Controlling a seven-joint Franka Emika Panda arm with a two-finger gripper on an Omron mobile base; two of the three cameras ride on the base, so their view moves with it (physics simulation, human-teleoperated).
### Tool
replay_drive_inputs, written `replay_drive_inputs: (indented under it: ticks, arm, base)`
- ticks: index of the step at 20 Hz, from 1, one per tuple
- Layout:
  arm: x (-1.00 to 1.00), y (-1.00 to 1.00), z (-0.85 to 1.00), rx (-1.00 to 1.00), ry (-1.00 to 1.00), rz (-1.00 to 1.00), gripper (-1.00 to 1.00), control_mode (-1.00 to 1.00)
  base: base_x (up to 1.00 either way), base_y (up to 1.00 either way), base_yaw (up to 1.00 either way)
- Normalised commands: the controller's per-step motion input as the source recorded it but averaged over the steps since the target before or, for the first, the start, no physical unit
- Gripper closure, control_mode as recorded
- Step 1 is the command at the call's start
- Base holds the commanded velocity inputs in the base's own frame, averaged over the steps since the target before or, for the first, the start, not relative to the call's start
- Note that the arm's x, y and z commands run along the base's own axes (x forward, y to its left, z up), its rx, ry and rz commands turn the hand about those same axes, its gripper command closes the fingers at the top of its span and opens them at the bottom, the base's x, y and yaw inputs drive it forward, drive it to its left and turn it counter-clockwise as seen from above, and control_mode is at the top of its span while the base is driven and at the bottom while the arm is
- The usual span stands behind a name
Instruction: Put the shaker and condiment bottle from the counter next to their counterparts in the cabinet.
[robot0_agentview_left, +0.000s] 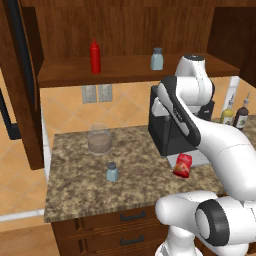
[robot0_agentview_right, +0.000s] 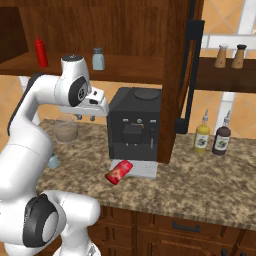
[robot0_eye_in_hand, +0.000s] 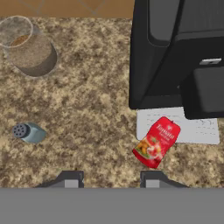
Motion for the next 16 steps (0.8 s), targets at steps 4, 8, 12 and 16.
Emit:
replay_drive_inputs:
  ticks: [4, 8, 12, 16]
  arm:
    - [0.0, 0.0, 0.0, 0.01, 0.0, 0.0, -1.0, -1.0]
    - [0.0, 0.0, 0.0, 0.0, 0.0, 0.0, -1.0, -1.0]
    - [-0.02, -0.02, -0.09, -0.05, 0.03, 0.0, -1.0, -1.0]
    - [-0.1, -0.1, -0.24, -0.2, 0.12, -0.06, -1.0, -1.0]
  base:
    - [0.0, 0.0, 0.0]
    - [0.0, 0.0, 0.0]
    - [0.0, 0.0, 0.0]
    - [0.0, 0.0, 0.0]
